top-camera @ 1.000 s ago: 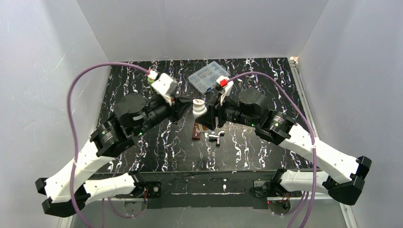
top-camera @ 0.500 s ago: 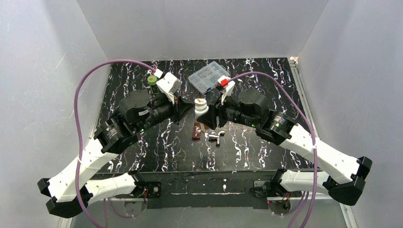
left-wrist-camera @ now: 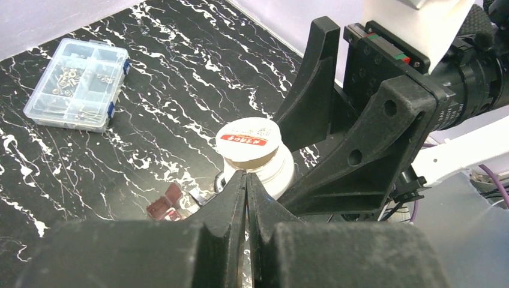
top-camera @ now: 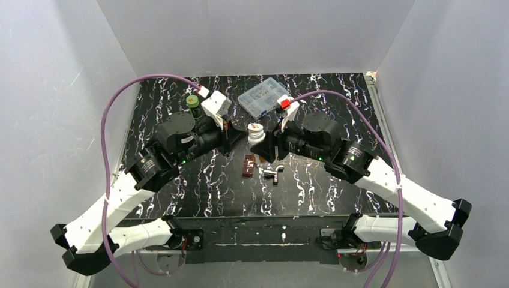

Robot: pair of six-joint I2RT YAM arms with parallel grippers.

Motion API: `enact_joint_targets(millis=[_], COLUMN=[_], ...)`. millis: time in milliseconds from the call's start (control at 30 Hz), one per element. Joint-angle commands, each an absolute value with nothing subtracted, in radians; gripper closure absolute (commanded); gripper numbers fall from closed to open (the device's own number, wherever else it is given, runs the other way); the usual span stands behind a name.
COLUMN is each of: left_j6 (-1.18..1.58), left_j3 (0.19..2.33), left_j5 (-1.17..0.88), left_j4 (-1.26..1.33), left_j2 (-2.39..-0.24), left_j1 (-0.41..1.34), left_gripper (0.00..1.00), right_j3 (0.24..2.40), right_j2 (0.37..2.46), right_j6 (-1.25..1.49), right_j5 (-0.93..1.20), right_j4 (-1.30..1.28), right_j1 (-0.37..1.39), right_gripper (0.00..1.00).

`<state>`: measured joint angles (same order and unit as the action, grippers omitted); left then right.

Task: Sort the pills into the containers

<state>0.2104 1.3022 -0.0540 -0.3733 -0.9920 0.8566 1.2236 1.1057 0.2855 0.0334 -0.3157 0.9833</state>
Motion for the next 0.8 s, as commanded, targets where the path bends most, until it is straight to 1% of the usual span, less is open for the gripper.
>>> enact_joint_targets(millis=[0,200,400,767], left_j6=[0.237,0.255,0.264,0.34], left_j3=[1.282,1.3,1.308,1.193], left_j5=[-0.078,-0.109,-0.142,-0.249], left_j4=[-0.32,-0.288,-0.27,-0.166], left_j2=[-0.986,-1.008,-1.037,-1.097], left_j1=[0.841,0.815,0.799,0.779], left_gripper=[1.0,1.0,1.0,1.0], right_j3=[1.291,1.3,1.302,1.277], right_j2=[1.098,1.126,1.161,1.166], right_j6=[0.281,0.247,0.216,0.19], right_j5=[0.031,0.006,-0.066,-0.088], right_j4=[-0.291,-0.333,-0.369,-0.389], right_j1=[0.996,1.026,1.051,1.058], right_gripper=[0.99,0.99,0.99,0.99])
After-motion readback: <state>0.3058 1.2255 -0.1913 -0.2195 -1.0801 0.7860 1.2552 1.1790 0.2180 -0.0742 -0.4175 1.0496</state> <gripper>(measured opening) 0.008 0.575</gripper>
